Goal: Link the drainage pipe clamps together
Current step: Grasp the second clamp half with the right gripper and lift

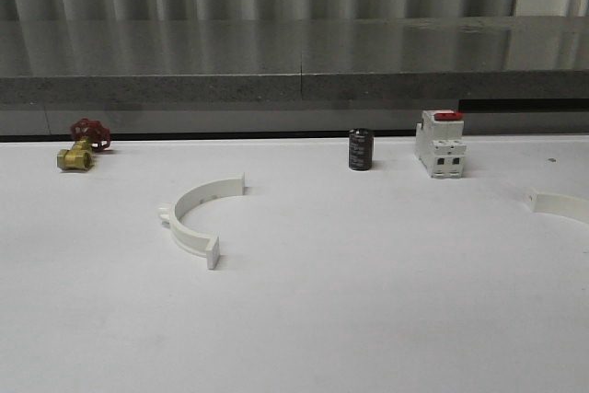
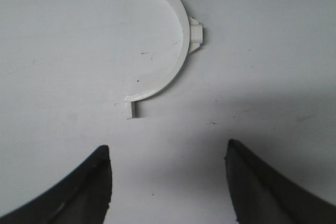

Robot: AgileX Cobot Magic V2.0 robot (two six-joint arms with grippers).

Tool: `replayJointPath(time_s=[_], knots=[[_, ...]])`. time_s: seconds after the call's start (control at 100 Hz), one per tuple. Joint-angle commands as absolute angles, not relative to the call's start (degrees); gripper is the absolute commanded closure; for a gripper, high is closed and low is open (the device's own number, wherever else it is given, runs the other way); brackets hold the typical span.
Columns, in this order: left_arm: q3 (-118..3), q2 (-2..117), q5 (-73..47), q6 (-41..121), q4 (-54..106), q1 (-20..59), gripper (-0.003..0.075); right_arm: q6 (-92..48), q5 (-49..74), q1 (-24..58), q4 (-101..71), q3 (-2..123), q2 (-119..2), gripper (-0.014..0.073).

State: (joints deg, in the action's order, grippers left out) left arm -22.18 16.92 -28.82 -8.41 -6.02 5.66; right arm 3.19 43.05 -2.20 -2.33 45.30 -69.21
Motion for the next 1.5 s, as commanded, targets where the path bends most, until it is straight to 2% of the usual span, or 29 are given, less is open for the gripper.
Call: replayJointPath(time_s=[0.0, 0.39, 0.73, 0.8, 0.97, 1.06, 1.39, 1.49], knots=[[-23.8, 17.3, -24.5, -8.6, -5.6, 5.6, 0.0741, 3.4, 43.4, -3.5, -2.5, 50.2, -74.6, 0.0124], [-23.8, 17.3, -24.5, -8.6, -5.6, 5.6, 0.0741, 3.4, 43.2, -5.9, -5.1, 61.1, -94.7, 0.0124], [-23.8, 17.3, -24.5, -8.6, -5.6, 5.6, 0.0741, 3.4, 42.1, -5.9, -5.1, 66.3, -102.9, 0.0130], [-23.8, 17.3, -24.5, -8.6, -5.6, 5.6, 0.0741, 3.4, 42.1, -5.9, -5.1, 67.0, -103.8, 0.0172], [-23.8, 17.3, -24.5, -8.6, -5.6, 5.6, 0.0741, 3.4, 41.8, -5.9, -5.1, 67.0, -103.9, 0.0431], [-23.8, 17.3, -24.5, -8.6, -5.6, 5.6, 0.0741, 3.4, 41.8, -5.9, -5.1, 67.0, -103.9, 0.0514], [-23.8, 17.3, -24.5, -8.6, -5.6, 5.6, 0.0741, 3.6, 43.0, -4.7, -5.5, 67.0, -100.8, 0.0524], [-23.8, 17.3, -24.5, -8.6, -5.6, 5.6, 0.0741, 8.0, 43.6, -2.7, -5.5, 67.0, -97.7, 0.0524]])
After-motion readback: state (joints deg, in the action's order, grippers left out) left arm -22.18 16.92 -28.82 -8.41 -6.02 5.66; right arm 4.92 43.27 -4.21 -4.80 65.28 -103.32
